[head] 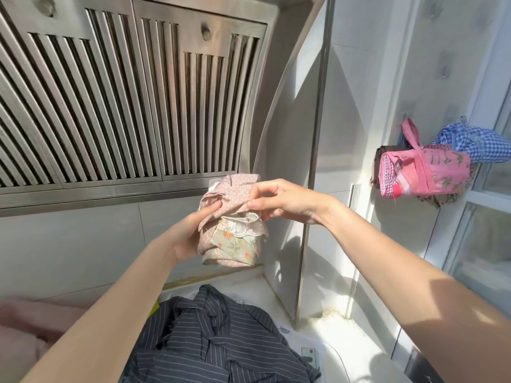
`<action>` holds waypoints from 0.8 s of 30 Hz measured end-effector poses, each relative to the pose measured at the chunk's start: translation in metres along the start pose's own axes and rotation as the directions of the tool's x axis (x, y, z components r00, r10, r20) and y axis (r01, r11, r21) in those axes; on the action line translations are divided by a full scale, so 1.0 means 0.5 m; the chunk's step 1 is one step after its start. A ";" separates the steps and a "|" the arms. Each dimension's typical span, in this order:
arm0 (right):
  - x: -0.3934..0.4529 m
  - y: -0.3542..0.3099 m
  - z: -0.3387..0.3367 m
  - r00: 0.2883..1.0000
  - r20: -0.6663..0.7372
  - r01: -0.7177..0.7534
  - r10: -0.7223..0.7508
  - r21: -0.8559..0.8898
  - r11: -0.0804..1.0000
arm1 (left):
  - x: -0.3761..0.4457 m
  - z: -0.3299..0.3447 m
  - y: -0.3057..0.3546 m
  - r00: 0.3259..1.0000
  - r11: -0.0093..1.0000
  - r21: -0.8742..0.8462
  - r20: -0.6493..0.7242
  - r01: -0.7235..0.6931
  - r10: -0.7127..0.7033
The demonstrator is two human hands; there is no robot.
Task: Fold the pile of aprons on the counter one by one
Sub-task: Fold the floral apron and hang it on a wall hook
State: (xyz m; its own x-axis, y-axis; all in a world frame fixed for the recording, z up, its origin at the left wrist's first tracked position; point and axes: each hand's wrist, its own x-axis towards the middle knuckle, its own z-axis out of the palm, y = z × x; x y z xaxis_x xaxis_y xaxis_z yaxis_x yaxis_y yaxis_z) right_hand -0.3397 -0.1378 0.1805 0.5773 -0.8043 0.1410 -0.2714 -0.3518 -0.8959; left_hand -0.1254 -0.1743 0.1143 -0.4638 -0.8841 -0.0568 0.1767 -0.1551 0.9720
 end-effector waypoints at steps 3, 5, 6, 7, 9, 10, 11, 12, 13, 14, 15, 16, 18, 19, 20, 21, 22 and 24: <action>0.016 -0.023 0.005 0.998 -0.020 0.042 -0.052 -0.328 0.944 | 0.007 0.015 -0.001 0.998 0.999 -0.012 -0.056 0.037 -0.037; 0.030 -0.027 0.018 0.997 0.042 0.078 -0.065 -0.565 0.821 | 0.006 0.019 0.003 0.997 0.998 0.016 -0.056 0.057 -0.056; 0.030 -0.024 0.025 0.998 0.041 0.067 -0.053 -0.602 0.795 | 0.000 0.025 0.006 0.997 0.998 0.030 -0.057 0.062 -0.060; 0.027 -0.019 0.030 0.999 0.026 0.044 -0.035 -0.600 0.799 | 0.001 0.021 0.006 0.996 0.997 0.052 -0.060 0.064 -0.061; 0.012 -0.013 0.036 1.000 0.004 -0.016 0.021 -0.548 0.837 | -0.005 0.011 0.005 0.992 0.995 0.070 -0.106 0.077 -0.070; 0.006 -0.009 0.039 0.998 0.021 -0.036 0.055 -0.523 0.852 | -0.012 0.012 0.003 0.990 0.995 0.065 -0.119 0.080 -0.071; 0.000 -0.009 0.041 0.996 0.044 -0.045 0.078 -0.512 0.858 | -0.011 0.008 -0.002 0.992 0.997 0.024 -0.105 0.073 -0.070; 0.000 -0.011 0.042 0.992 0.075 -0.044 0.099 -0.537 0.842 | -0.018 0.006 -0.004 0.993 0.997 -0.008 -0.091 0.081 -0.082; 0.002 -0.014 0.043 0.988 0.096 -0.036 0.119 -0.613 0.789 | -0.021 0.006 -0.008 0.990 0.995 -0.052 -0.111 0.086 -0.092; 0.006 -0.012 0.045 0.987 0.105 -0.012 0.124 -0.714 0.700 | -0.028 0.008 -0.011 0.988 0.989 -0.110 -0.108 0.099 -0.111; 0.013 -0.011 0.048 0.989 0.108 0.023 0.104 -0.795 0.606 | -0.024 -0.007 -0.015 0.990 0.981 -0.168 -0.087 0.098 -0.114; 0.021 -0.004 0.051 0.995 0.092 0.052 0.044 -0.831 0.553 | -0.024 -0.010 -0.015 0.988 0.970 -0.222 -0.095 0.102 -0.126; 0.030 -0.002 0.058 0.990 0.035 0.106 -0.137 -0.826 0.553 | -0.017 -0.022 -0.019 0.976 0.953 -0.240 -0.072 0.184 -0.207; 0.033 -0.003 0.056 0.982 0.003 0.114 -0.191 -0.814 0.570 | -0.019 -0.026 -0.015 0.968 0.959 -0.178 -0.076 0.221 -0.237; 0.037 -0.002 0.049 0.979 -0.025 0.101 -0.201 -0.800 0.592 | -0.025 -0.027 -0.007 0.966 0.964 -0.102 -0.054 0.246 -0.252; 0.036 -0.003 0.040 0.985 -0.062 0.053 -0.159 -0.772 0.633 | -0.030 -0.025 0.003 0.970 0.972 0.006 -0.059 0.236 -0.236; 0.032 -0.002 0.029 0.990 -0.113 -0.016 -0.088 -0.700 0.714 | -0.033 -0.026 0.013 0.976 0.969 0.121 -0.069 0.216 -0.209; 0.014 -0.001 0.004 0.977 -0.201 -0.149 0.072 -0.396 0.906 | -0.044 -0.025 0.033 0.995 0.982 0.165 -0.046 0.095 -0.089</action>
State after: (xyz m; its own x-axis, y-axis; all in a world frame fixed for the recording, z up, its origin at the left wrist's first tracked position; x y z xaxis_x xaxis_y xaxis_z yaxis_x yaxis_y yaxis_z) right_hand -0.3339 -0.1423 0.1809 0.3891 -0.9076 0.1579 -0.6366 -0.3888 -0.6660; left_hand -0.1015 -0.1629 0.1288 -0.4369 -0.8864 -0.1532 -0.0135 -0.1638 0.9864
